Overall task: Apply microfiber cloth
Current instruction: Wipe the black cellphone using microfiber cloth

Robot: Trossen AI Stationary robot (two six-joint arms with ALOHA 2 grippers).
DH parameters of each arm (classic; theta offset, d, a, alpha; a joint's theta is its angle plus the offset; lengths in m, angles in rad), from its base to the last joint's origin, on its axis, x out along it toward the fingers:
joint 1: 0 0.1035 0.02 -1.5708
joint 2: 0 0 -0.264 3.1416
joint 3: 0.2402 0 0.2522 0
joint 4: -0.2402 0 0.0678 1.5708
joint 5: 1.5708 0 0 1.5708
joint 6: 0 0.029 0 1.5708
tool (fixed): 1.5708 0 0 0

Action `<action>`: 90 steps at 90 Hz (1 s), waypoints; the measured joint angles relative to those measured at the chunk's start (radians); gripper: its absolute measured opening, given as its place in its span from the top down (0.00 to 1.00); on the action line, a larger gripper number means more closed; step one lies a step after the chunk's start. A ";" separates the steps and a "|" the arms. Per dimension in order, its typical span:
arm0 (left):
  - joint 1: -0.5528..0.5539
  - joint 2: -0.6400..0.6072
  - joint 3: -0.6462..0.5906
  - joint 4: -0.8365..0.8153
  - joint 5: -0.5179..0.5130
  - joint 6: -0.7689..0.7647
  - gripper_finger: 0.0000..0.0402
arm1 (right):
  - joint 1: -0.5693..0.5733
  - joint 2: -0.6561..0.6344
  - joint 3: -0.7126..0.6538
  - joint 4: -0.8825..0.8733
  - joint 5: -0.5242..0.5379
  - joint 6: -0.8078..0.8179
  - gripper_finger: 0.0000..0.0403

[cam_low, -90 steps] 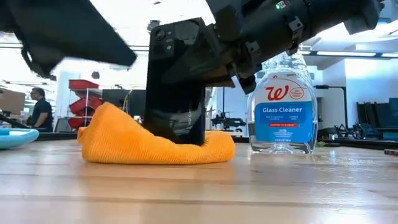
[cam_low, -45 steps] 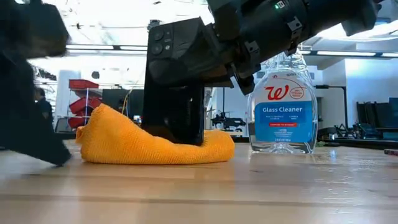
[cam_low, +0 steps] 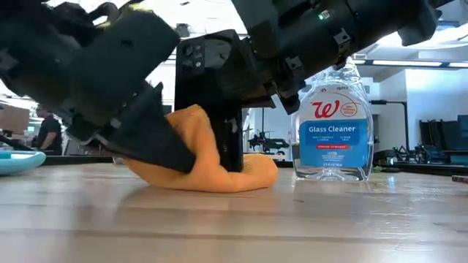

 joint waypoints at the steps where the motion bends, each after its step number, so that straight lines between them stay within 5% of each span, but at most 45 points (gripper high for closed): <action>1: -0.002 0.001 0.000 -0.008 0.004 -0.008 1.00 | 0.001 0.000 0.000 0.000 0.000 0.000 0.97; 21: -0.067 0.001 0.001 -0.136 0.011 -0.161 1.00 | 0.011 -0.004 0.000 -0.003 0.000 -0.011 0.97; 40: -0.121 -0.074 -0.001 -0.145 0.011 -0.150 1.00 | 0.033 -0.086 0.000 -0.064 -0.001 -0.094 0.97; 53: -0.147 -0.148 -0.001 -0.076 -0.011 0.016 1.00 | 0.059 -0.159 0.000 -0.120 -0.037 -0.195 0.97; 70: -0.147 -0.160 0.001 0.103 -0.024 0.310 0.99 | 0.102 -0.238 0.001 -0.119 -0.208 -0.367 0.96; 90: -0.122 -0.160 0.000 0.259 -0.011 0.496 0.78 | 0.145 -0.277 0.001 -0.117 -0.219 -0.449 0.96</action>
